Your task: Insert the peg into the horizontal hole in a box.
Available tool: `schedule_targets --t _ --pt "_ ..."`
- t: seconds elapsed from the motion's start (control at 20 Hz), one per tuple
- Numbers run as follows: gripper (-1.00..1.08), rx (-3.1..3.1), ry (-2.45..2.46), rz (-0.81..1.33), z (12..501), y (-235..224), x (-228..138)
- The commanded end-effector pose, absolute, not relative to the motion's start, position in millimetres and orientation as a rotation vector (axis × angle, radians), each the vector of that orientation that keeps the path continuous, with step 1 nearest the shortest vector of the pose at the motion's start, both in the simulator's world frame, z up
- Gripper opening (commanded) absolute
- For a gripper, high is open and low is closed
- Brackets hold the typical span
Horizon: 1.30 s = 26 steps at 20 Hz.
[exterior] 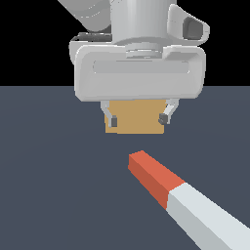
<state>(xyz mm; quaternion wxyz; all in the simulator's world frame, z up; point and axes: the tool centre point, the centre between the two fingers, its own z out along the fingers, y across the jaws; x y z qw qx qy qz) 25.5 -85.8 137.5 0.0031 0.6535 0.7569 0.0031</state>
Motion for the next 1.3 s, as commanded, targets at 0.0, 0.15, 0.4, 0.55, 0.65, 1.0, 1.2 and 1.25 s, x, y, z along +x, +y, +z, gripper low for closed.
schedule_targets --t 0.0,0.15,0.4,0.55,0.65,1.0,1.2,1.25 --pt "1.0 1.994 2.421 0.009 129 -100 33" --pt "1.0 1.924 2.479 0.008 118 -117 44" --pt "1.0 1.807 2.567 0.006 101 -143 65" --pt "1.0 1.746 2.61 0.004 92 -156 76" --pt "1.0 1.71 2.634 0.003 87 -162 83" --pt "1.0 1.626 2.688 0.001 76 -177 100" --pt "1.0 1.599 2.704 0.0 72 -181 106" --pt "1.0 1.595 2.706 0.0 72 -181 107"
